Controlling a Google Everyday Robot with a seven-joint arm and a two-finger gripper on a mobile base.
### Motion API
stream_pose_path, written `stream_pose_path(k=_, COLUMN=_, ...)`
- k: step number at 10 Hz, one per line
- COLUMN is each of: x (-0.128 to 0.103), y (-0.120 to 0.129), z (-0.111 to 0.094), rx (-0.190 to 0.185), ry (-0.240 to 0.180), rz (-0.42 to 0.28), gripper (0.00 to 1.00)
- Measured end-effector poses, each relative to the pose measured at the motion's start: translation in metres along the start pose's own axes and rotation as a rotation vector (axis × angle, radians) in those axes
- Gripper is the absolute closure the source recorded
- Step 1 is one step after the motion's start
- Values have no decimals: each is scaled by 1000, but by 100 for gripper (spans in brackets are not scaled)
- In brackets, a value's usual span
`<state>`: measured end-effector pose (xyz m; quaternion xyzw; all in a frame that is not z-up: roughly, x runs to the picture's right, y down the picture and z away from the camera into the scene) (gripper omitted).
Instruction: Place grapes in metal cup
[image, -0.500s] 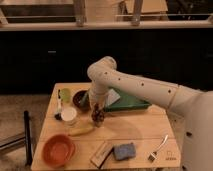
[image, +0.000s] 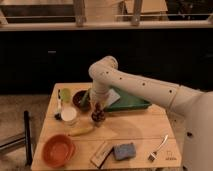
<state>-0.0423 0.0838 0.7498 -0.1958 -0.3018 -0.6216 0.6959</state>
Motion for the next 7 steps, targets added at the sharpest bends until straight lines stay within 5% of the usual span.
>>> stream_pose_path(k=7, x=3, y=6, z=-3, rx=14, ry=5, rz=20, gripper=20)
